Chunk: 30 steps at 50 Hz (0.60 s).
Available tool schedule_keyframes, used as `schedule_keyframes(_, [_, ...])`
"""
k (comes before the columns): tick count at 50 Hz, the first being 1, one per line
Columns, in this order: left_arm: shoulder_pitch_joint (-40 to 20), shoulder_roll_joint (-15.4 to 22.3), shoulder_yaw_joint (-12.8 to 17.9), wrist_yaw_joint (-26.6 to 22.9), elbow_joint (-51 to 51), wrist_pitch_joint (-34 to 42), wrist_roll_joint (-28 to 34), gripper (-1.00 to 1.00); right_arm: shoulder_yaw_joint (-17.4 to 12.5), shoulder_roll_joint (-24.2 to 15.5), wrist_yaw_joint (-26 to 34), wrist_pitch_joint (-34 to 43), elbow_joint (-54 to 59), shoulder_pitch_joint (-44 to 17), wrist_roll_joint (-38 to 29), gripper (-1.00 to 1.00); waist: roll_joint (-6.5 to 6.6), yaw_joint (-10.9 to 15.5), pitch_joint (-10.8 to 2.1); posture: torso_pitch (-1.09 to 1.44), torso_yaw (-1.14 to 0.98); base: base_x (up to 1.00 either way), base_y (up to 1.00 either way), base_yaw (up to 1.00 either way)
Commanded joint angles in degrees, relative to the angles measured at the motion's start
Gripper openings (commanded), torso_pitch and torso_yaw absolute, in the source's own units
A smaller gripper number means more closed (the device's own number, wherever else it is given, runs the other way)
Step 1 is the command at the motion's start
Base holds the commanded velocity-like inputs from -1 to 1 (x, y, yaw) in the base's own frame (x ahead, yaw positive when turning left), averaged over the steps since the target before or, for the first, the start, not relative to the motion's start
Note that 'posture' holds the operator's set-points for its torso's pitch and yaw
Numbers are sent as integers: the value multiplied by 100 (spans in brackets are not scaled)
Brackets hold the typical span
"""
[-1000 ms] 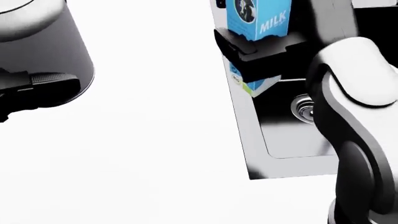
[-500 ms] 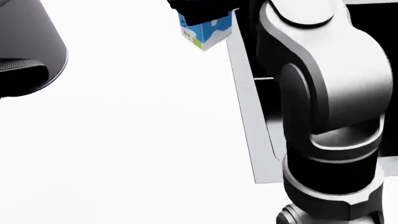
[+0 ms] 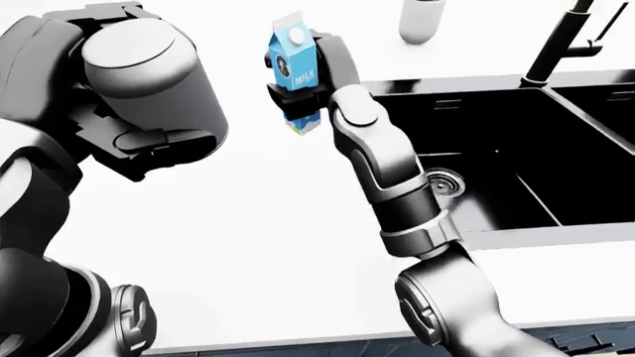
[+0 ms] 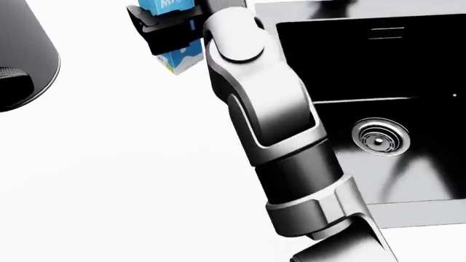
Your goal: Move the drinks to the dining counter.
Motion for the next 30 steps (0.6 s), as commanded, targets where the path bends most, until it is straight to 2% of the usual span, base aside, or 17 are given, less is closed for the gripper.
schedule_keyframes(1, [-223, 101, 135, 75, -89, -280, 57, -100, -71, 38, -46, -336, -253, -182, -17, -100, 63, -9, -212, 0, 0, 0, 0, 0])
schedule_keyframes(9, [-175, 112, 158, 123, -66, -337, -16, -100, -108, 244, -169, -601, 112, 11, 289, -100, 69, -7, -218, 0, 0, 0, 0, 0])
schedule_keyframes(30, [-41, 159, 196, 239, -61, -431, -183, -100, -119, 197, -222, -956, 926, 208, 317, -100, 83, 9, -246, 0, 0, 0, 0, 0])
